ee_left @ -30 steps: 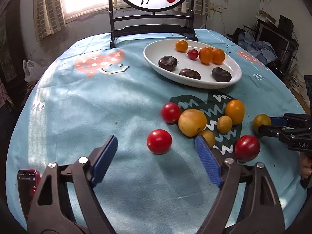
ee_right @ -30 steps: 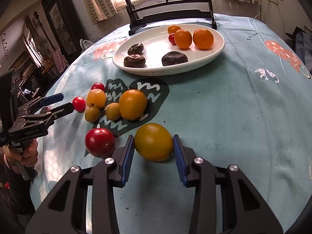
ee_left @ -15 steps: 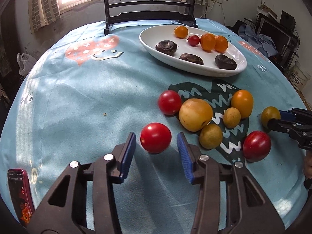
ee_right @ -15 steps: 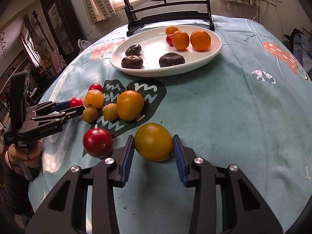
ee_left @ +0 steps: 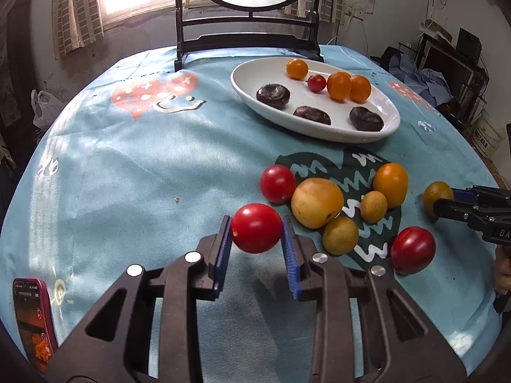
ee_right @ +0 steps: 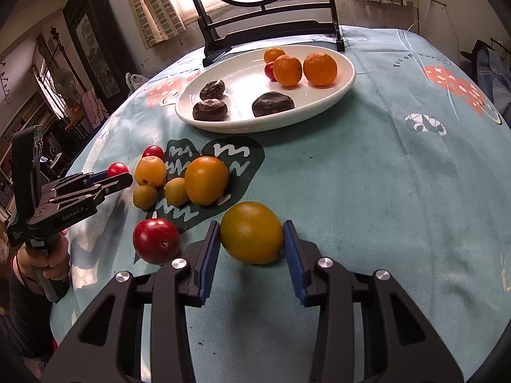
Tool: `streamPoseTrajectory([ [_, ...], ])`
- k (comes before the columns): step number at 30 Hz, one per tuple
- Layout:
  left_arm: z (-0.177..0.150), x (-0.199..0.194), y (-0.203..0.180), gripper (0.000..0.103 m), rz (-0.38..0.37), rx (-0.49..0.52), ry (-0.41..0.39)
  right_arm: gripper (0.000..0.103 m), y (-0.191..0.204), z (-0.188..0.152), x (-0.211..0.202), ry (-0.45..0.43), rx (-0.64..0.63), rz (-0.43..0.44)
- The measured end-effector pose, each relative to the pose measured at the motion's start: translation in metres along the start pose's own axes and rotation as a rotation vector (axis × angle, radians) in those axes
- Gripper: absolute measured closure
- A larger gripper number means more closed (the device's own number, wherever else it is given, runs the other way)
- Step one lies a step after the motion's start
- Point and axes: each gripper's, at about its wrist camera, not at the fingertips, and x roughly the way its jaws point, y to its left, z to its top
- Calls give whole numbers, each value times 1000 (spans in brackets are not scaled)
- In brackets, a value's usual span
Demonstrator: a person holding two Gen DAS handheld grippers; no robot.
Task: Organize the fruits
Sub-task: 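Carry both tomatoes onto the white plate and open both tools, then grasp a large dark red tomato with the right tool while the left grasps a yellow tomato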
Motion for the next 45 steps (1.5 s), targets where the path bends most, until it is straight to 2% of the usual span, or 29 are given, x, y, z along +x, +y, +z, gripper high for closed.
streamPoseTrajectory([
  [3,13,-9,-5,72,-38,-27,-51,63,0,5,-4,-52,0,-26],
  [6,39,-9,-19,72,-72,-31,-94,63,3,22,-8,-143,12,-57],
  [9,68,4,-35,72,-80,-23,-114,63,6,45,-4,-228,4,-128],
  [13,100,37,-47,72,-61,-15,-89,63,2,76,13,-274,-13,-192],
  [19,123,76,-45,72,-26,-8,-18,62,-6,101,39,-247,-43,-200],
  [21,123,78,-43,61,-17,-9,-12,58,-6,104,44,-239,-44,-193],
  [23,122,68,-40,19,-13,-15,-30,50,-6,103,41,-230,-42,-198],
  [24,121,60,-38,14,-7,-23,-51,45,-6,101,36,-234,-41,-189],
  [25,119,50,-36,11,-1,-29,-72,44,-5,99,29,-251,-35,-180],
  [30,103,11,-27,2,75,-22,-114,43,6,86,1,-279,-22,-92],
  [34,79,-8,-12,2,184,-43,-164,43,22,67,-2,-234,-39,-57],
  [36,67,-9,-1,2,235,-85,-146,43,27,58,4,-182,-37,-43],
  [38,59,-7,13,2,228,-143,-107,43,30,51,11,-111,-24,7],
  [40,55,-6,26,2,190,-194,-79,43,35,44,15,-39,-25,79],
  [42,53,-7,32,2,178,-217,-67,43,43,37,14,3,-47,129],
  [45,51,-12,34,2,193,-225,-89,43,58,28,13,41,-121,143],
])
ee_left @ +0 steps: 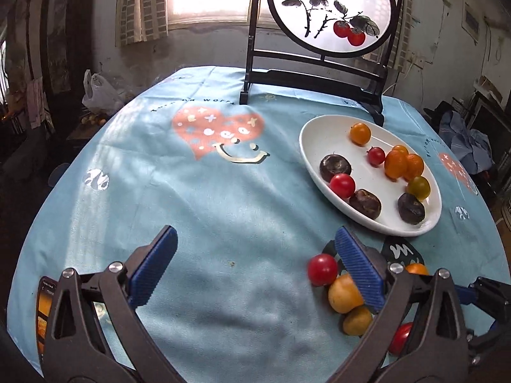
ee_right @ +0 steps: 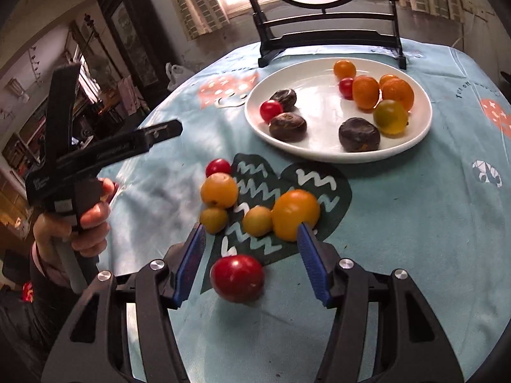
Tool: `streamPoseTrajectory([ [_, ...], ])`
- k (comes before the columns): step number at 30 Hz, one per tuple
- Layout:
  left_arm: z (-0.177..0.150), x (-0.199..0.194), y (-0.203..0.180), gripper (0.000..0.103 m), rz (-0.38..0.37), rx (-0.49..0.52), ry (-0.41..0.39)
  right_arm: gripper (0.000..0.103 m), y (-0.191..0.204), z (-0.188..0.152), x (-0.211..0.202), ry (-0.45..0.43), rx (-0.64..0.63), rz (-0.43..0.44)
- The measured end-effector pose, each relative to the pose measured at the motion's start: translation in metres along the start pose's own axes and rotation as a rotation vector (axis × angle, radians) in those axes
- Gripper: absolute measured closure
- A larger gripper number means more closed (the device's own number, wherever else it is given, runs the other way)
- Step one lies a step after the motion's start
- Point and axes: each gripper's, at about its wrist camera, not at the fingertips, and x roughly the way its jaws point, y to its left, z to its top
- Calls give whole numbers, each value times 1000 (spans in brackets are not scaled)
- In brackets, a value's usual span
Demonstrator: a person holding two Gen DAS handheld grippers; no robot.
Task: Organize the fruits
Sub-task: 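Grasp a large dark red tomato with the right tool while the left grasps a yellow tomato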
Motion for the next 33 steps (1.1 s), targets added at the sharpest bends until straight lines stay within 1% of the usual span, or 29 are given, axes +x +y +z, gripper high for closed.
streamPoseTrajectory([
  [2,0,-1,0,2,-3,-4,3,43,8,-6,3,20,-46,-30],
  [6,-1,-1,-2,2,3,8,11,43,16,-18,13,79,-94,-47],
  [8,0,-2,-3,2,5,13,9,43,19,-20,18,93,-116,-60],
  [23,-3,1,-4,2,13,25,34,43,25,-24,28,118,-161,-82],
  [25,-3,1,-4,2,12,26,35,49,26,-25,29,122,-172,-93],
  [26,-3,1,-4,2,14,26,35,49,26,-25,30,128,-175,-98],
  [28,-3,2,-4,2,16,27,38,55,27,-26,31,129,-184,-114],
  [29,-3,2,-4,2,16,27,39,56,27,-26,31,127,-188,-116],
  [31,-4,3,-4,2,18,27,40,61,26,-26,30,124,-186,-101],
  [33,-4,3,-4,2,19,28,42,62,23,-25,29,122,-171,-86],
])
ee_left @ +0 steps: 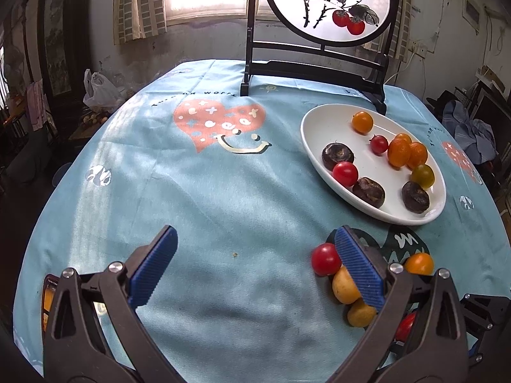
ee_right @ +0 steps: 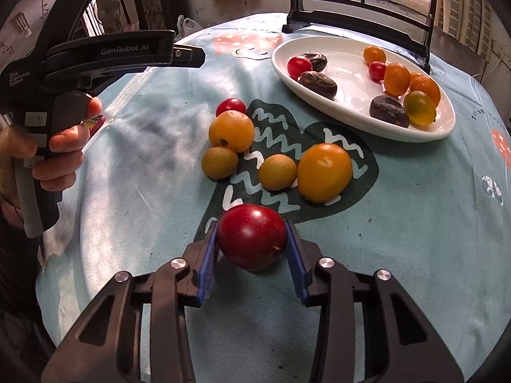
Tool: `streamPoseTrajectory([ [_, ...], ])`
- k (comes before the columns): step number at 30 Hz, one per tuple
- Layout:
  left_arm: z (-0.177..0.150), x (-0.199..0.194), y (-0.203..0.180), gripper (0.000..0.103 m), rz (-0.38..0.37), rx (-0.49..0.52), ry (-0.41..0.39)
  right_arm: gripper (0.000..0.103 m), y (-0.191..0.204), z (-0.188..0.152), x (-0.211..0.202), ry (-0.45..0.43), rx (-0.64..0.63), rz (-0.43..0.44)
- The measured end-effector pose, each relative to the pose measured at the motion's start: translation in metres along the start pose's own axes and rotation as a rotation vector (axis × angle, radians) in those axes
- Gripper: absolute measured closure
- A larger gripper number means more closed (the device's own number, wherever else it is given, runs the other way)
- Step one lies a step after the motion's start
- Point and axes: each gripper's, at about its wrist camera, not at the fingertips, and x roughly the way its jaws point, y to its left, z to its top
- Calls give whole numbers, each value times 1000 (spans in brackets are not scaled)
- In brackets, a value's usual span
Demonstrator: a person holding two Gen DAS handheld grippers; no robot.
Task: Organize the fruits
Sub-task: 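Grasp a large dark red tomato with the right tool while the left grasps a yellow tomato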
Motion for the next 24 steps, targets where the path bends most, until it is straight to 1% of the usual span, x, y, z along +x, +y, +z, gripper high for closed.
streamPoseTrajectory([
  [2,0,1,0,2,-1,-1,3,62,-7,2,-3,-17,40,24],
  [4,-2,0,0,2,-9,-2,10,62,-16,4,-10,-53,87,36],
  [8,-8,-4,-6,2,-75,15,33,62,-39,7,-23,-125,192,8],
  [10,-14,-8,-14,2,-114,56,50,62,-51,7,-25,-132,247,-2],
  [13,-29,-10,-30,2,-165,128,80,62,-62,6,-24,-117,293,-23],
  [18,-51,-12,-56,3,-245,235,125,62,-59,5,-23,-110,270,-35],
  [21,-58,-13,-63,10,-266,266,134,62,-56,5,-22,-107,252,-40],
  [22,-59,-11,-64,15,-272,268,140,62,-55,5,-21,-104,250,-40],
  [23,-60,-9,-64,24,-280,267,151,62,-55,5,-21,-102,248,-42],
  [24,-61,-7,-64,30,-289,266,167,62,-54,5,-21,-100,247,-45],
])
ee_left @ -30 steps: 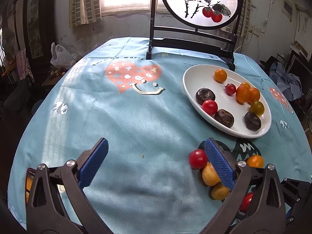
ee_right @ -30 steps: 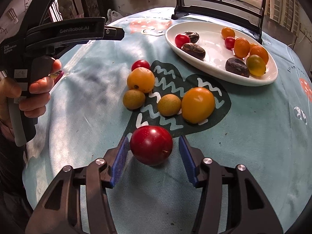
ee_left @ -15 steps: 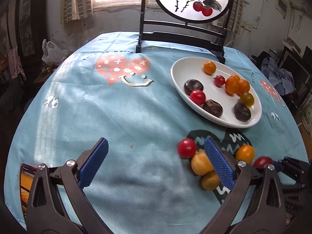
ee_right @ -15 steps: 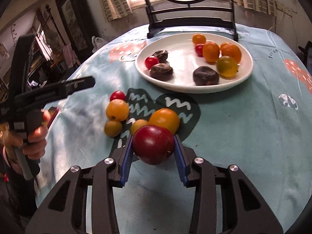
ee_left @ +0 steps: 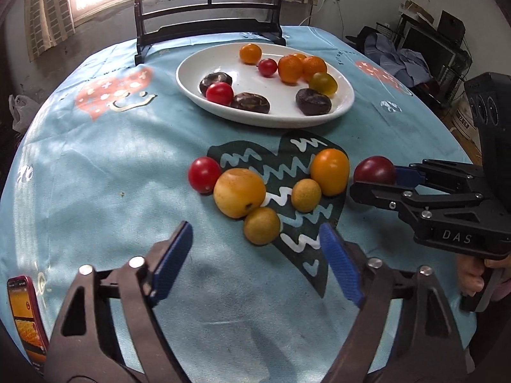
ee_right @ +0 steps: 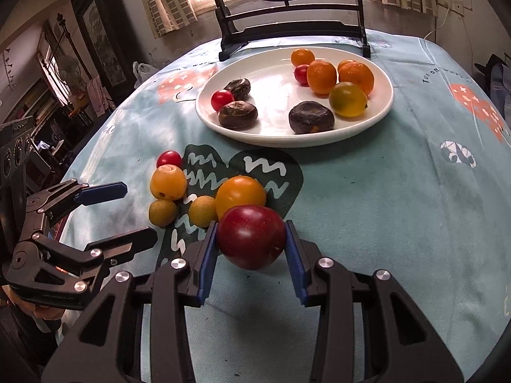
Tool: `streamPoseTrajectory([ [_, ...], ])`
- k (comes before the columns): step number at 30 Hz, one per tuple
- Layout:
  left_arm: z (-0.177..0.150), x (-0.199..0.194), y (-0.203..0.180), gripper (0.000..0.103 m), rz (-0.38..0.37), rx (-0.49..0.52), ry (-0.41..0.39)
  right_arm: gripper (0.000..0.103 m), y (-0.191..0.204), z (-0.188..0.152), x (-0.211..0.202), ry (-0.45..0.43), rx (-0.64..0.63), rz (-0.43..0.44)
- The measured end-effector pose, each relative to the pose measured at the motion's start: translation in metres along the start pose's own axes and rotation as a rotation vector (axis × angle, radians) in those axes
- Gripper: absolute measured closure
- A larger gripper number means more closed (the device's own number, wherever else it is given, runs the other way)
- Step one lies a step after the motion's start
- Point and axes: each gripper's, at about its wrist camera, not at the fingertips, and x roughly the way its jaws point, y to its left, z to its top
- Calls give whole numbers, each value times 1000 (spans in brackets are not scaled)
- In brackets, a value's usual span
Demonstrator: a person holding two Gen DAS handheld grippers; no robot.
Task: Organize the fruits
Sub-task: 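Grasp a large dark red tomato with the right tool while the left grasps a yellow tomato, then carry both tomatoes onto the white plate and open both tools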
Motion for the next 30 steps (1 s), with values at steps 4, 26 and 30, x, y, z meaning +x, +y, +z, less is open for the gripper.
streamPoseTrajectory([
  [4,-2,10,3,57,-36,-20,48,62,2,0,0,2,-7,-7],
  [26,1,17,-9,76,42,61,-7,62,5,-1,-1,-5,-16,6],
  [30,3,12,-4,76,37,41,-29,62,6,0,-2,-29,-18,27],
])
